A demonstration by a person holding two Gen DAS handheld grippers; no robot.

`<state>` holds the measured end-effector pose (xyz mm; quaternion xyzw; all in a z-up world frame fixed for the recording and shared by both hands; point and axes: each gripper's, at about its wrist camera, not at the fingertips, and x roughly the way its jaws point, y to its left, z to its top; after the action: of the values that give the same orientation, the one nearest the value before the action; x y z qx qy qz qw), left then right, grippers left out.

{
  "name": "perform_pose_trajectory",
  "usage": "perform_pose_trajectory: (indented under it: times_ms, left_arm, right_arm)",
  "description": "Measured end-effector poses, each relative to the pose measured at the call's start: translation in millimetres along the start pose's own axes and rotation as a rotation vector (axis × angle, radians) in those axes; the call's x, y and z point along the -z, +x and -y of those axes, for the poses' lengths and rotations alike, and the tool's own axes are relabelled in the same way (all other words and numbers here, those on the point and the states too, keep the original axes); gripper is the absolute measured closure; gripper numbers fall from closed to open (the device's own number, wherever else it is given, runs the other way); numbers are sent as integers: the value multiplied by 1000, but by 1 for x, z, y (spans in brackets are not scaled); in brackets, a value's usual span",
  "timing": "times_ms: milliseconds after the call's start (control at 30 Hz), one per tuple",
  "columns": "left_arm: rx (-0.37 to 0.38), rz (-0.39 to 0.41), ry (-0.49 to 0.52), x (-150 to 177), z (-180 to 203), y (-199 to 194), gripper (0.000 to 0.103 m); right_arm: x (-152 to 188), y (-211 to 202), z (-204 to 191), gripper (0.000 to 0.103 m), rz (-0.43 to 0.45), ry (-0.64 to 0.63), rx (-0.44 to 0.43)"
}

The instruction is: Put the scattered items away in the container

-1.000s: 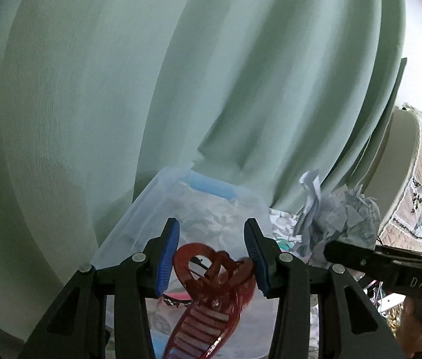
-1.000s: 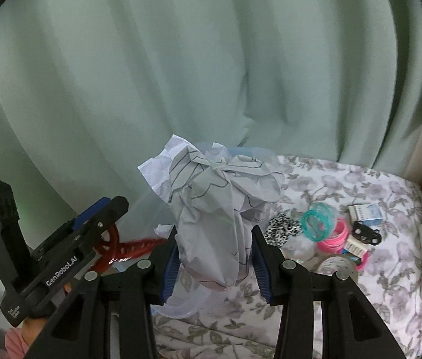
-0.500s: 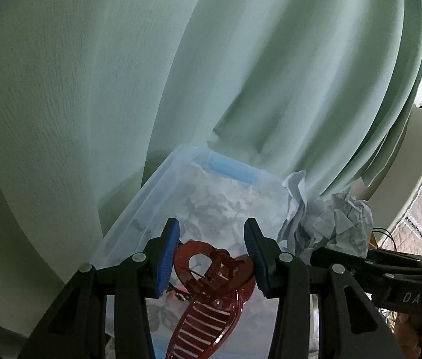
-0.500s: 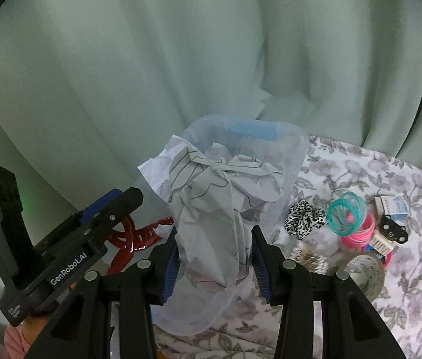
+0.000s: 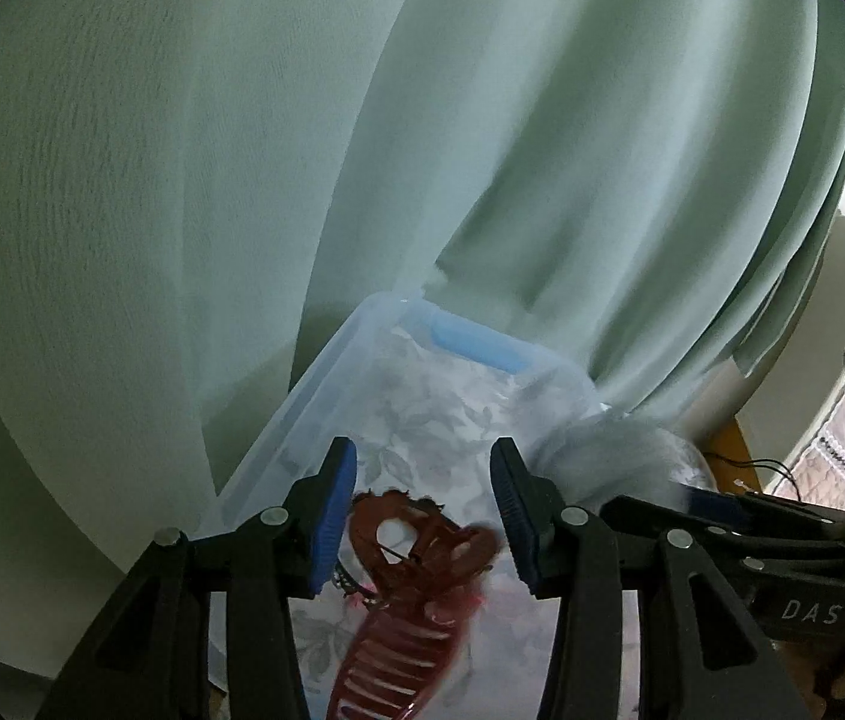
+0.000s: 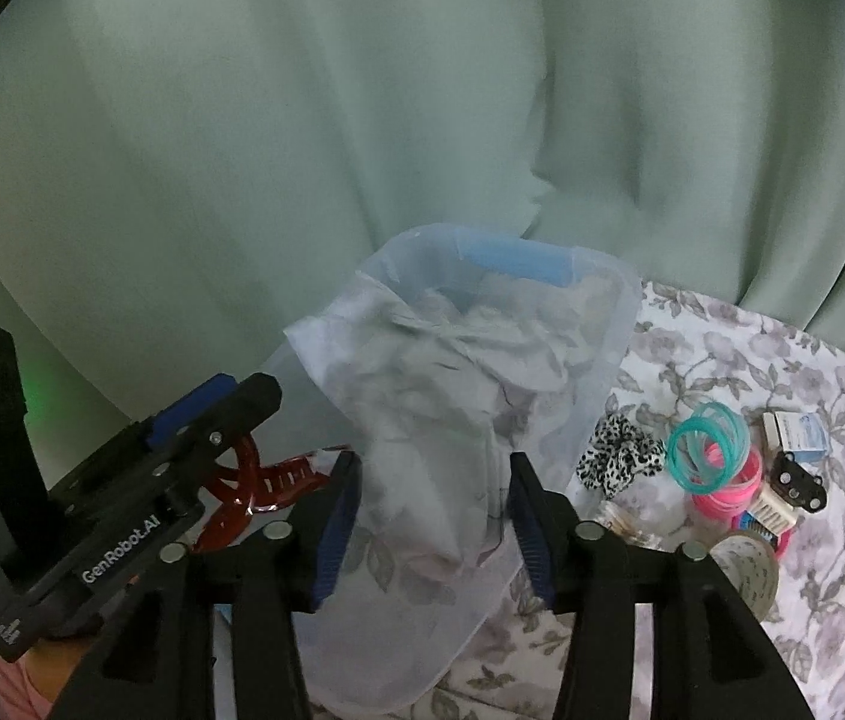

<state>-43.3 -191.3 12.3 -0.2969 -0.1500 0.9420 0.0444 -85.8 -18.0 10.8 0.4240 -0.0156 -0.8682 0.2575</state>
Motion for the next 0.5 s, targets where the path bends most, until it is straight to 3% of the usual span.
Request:
perform_pose_trajectory:
  times_ms: [67,500]
  left_arm:
    - [4,7,1,-1,1,-3,45]
    - [-9,14,7,-6,8,-9,45]
  right_arm:
    - [-1,-1,1,38,10,8,-13]
    - [0,-16,5,38,24,18,-2]
